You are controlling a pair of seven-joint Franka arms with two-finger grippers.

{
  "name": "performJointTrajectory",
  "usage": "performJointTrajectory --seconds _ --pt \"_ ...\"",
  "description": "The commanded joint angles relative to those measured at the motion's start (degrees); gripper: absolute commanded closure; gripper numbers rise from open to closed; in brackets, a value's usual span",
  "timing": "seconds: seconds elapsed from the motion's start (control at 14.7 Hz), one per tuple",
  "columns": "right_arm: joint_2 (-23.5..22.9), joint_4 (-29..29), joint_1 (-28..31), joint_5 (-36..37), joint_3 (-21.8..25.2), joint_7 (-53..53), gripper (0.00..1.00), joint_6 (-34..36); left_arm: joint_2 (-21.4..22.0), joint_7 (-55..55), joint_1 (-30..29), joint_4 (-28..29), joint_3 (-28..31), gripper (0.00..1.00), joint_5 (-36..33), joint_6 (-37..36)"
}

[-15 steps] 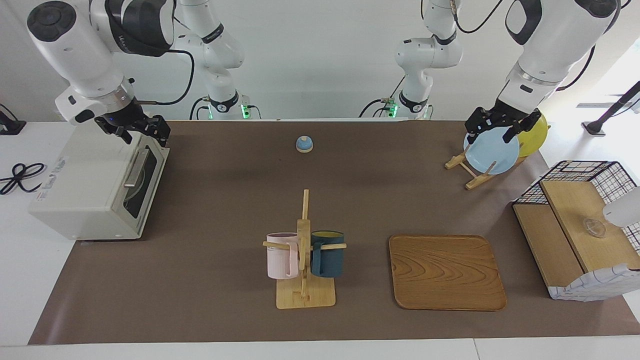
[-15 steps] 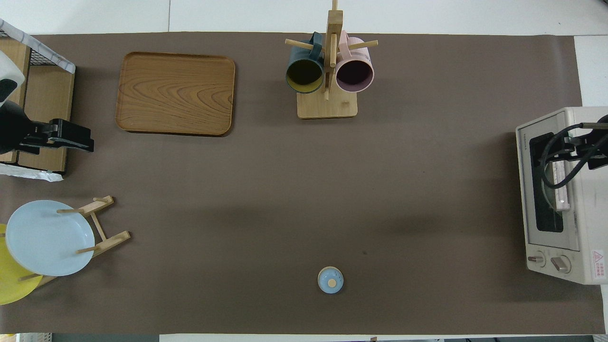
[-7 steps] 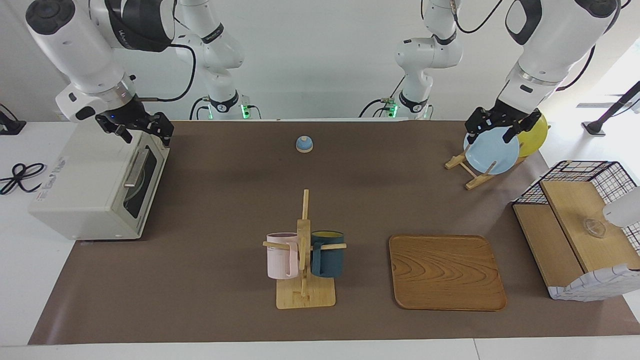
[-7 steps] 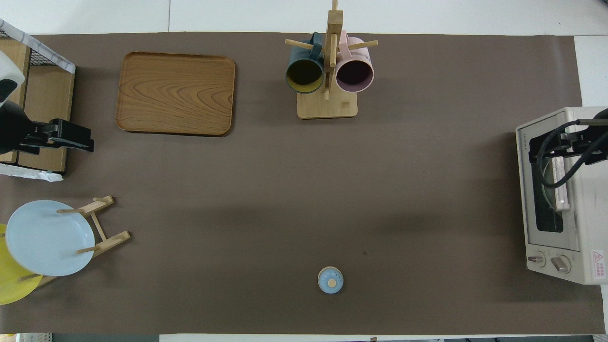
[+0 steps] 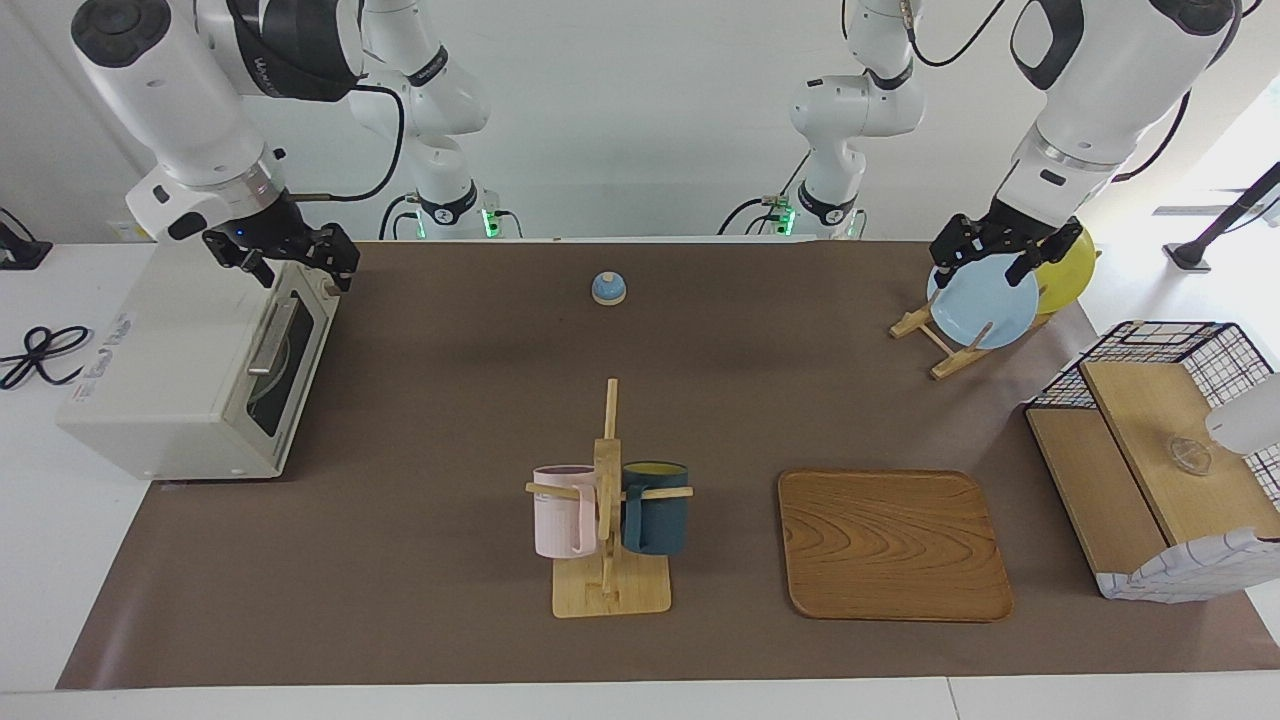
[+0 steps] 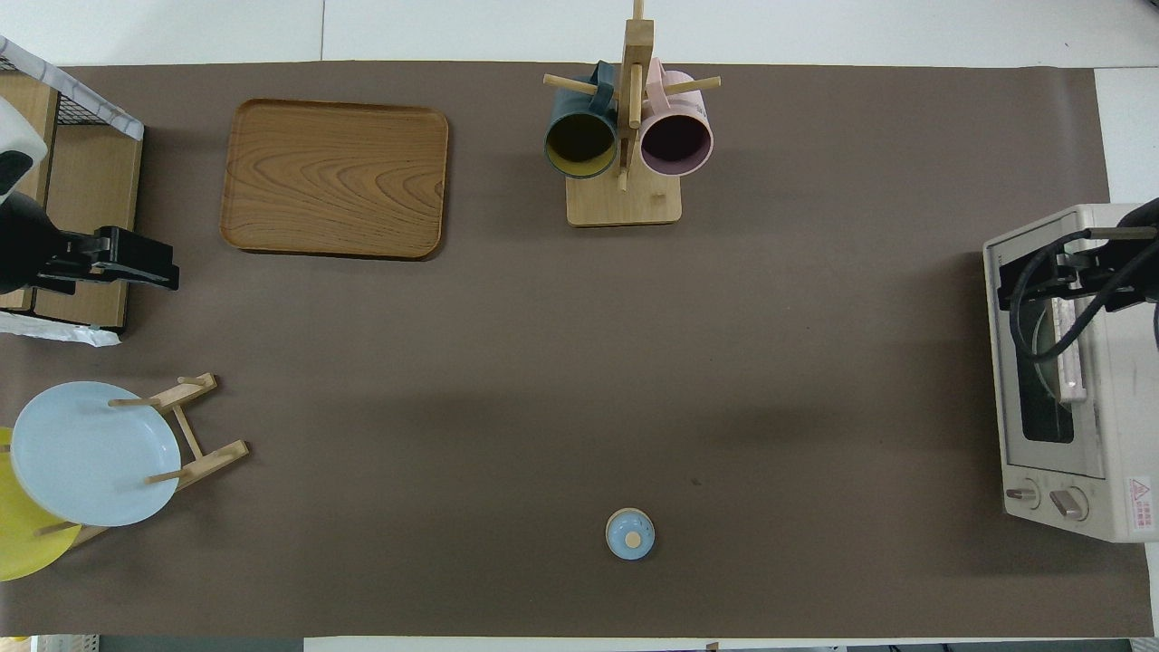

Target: Put corn in oven

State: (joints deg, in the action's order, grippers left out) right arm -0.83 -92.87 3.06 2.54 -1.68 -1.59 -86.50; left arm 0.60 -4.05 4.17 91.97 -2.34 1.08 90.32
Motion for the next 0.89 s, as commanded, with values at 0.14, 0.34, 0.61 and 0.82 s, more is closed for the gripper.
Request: performJointTrajectory --seconds 0.14,0.34,0.61,0.82 --pt "-0.67 1.11 -0.42 -0.78 0.97 1.33 0.00 0.11 0.90 0.27 -0.13 0.75 -0.12 0.00 -1.35 -0.32" --pt "-0.75 1.11 -2.25 -0.87 2.54 1.33 0.00 -0.42 0.89 0.27 -0.13 0.75 -0.12 0.00 -1.35 -0.32" --pt "-0.76 1.11 -2.36 -1.31 3.61 1.33 0.00 -0.68 0.98 0.27 -0.13 0.75 -0.12 0.00 -1.35 -0.32" --pt "-0.76 1.11 -2.44 -1.13 3.52 1.33 0.00 -0.68 0.89 0.27 -0.13 0.75 -0.12 0.00 -1.35 -0.32"
